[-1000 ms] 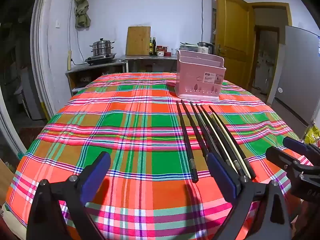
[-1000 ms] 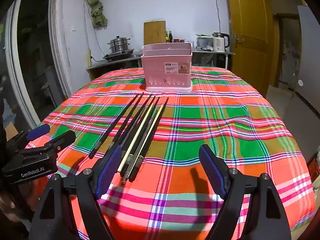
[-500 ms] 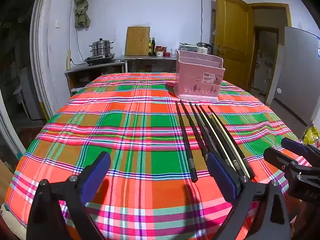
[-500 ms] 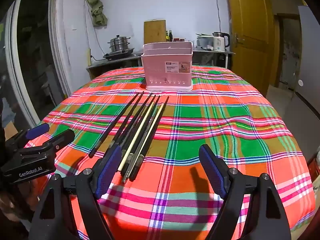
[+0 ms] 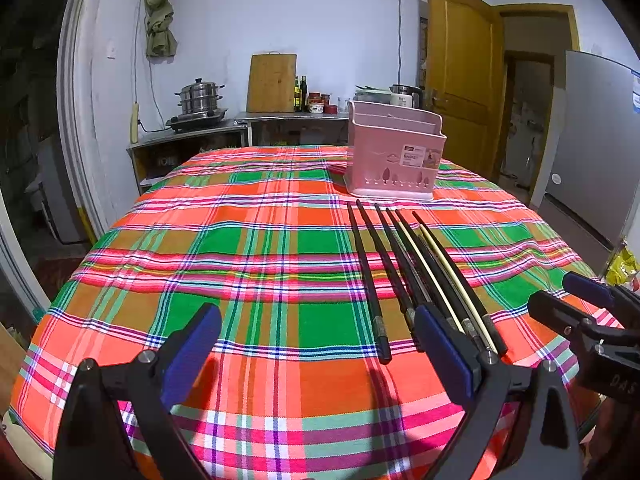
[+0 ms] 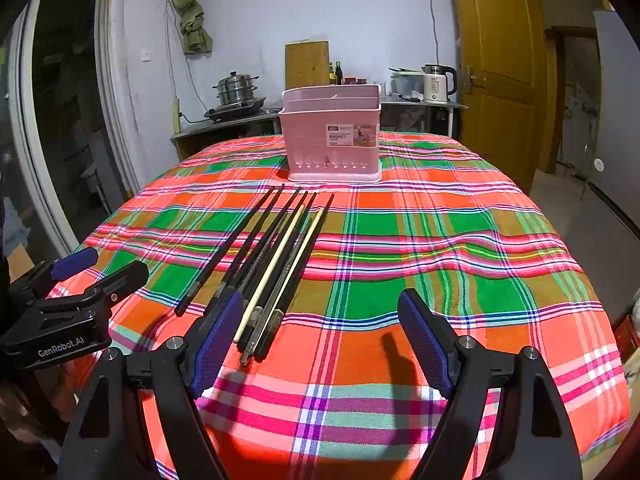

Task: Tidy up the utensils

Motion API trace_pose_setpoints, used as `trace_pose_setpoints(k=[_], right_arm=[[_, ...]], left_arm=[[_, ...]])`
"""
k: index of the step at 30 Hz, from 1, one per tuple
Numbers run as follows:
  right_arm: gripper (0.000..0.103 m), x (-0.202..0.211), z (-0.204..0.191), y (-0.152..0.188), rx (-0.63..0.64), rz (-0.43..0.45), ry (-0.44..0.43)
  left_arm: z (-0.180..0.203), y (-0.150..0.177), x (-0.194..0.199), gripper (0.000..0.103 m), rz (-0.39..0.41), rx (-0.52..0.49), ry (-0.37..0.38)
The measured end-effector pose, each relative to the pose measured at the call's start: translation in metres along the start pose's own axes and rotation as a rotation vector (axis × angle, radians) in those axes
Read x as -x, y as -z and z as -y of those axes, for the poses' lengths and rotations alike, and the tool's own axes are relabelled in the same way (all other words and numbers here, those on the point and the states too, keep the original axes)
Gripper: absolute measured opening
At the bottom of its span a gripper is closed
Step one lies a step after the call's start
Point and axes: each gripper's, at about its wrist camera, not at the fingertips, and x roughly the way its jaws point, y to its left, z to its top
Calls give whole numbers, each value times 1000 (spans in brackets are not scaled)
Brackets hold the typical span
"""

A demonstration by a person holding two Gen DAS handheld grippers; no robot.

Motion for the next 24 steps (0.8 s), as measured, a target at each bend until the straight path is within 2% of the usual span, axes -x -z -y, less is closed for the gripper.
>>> trace_pose_setpoints(k=[24], right_arm=[[80, 1, 1, -1, 1, 0, 1]], left_arm=[[0, 1, 2, 99, -1, -3, 4]])
